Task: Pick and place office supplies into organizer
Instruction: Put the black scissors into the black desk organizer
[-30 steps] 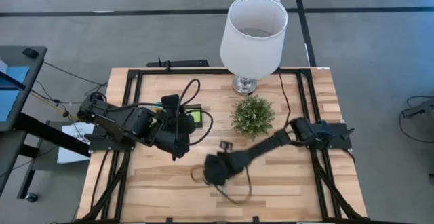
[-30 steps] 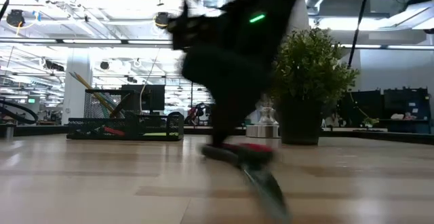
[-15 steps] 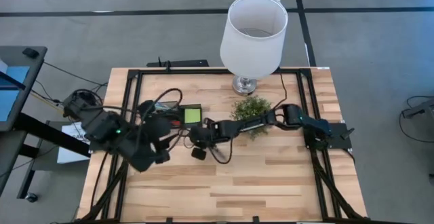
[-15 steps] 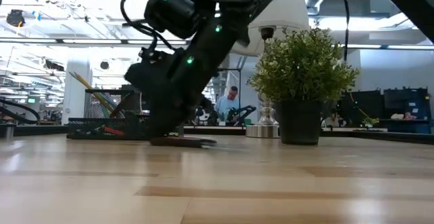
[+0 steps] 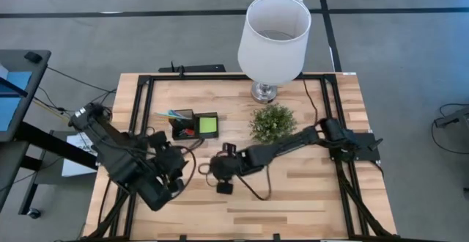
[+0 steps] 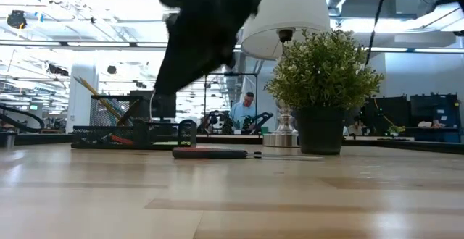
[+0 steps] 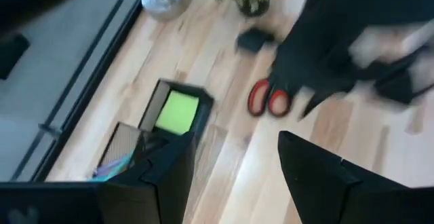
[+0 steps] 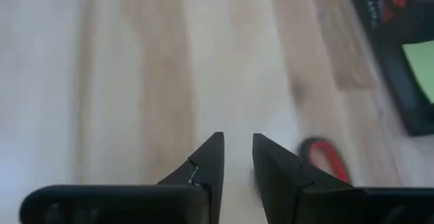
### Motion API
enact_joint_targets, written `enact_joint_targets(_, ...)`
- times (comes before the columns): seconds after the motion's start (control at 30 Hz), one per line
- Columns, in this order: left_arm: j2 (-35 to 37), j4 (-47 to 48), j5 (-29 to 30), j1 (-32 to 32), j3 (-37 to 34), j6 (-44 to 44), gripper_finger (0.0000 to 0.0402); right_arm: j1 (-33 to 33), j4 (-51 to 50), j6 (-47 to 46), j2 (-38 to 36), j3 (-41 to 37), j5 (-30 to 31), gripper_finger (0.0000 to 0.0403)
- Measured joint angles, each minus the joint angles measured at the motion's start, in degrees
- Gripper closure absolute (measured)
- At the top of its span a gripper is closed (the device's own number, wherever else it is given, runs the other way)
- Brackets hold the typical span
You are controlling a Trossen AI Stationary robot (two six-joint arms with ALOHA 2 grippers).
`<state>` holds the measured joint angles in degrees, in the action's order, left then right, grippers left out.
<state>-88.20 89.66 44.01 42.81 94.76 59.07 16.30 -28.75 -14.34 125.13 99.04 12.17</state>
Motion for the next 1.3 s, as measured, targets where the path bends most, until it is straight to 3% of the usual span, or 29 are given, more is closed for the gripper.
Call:
enact_joint_targets(0.17, -0.01, -12.94, -1.46, -0.64, -12.47, -3.13, 0.0196, 5.41, -7.44, -2.55, -5.38, 0.03, 2.85, 0.0330)
enact_joint_targets(0.37, -0.04, -39.83, -5.31, -4.93, -26.95, -14.13, 0.0196, 11.01, -15.09, -2.88, -13.88, 0.02, 10.15, 0.0330)
enact_joint_targets(0.57, -0.04, -71.99, -18.89, -14.54, -38.65, -30.89, 0.0196, 11.89, -16.61, -2.07, -25.01, 0.11, 11.12, 0.0330)
enact_joint_targets(0.67, -0.04, -82.43, -23.48, -18.33, -42.70, -36.76, 0.0196, 12.83, -16.63, -1.91, -28.89, 0.11, 11.11, 0.0330)
enact_joint_targets(0.9, -1.23, -85.46, -24.88, -23.39, -47.93, -38.32, 0.0196, 15.64, -17.79, -1.48, -31.51, 0.11, 13.86, 0.0330)
enact_joint_targets(1.1, -9.47, -90.78, -26.69, -24.37, -48.26, -40.08, 0.0197, 15.49, -18.30, 0.74, -31.20, 0.11, 14.66, 0.0330)
enact_joint_targets(1.3, -14.59, -91.12, -24.30, -24.90, -47.19, -39.90, 0.0197, 14.22, -19.30, 0.80, -31.20, 0.11, 15.12, 0.0330)
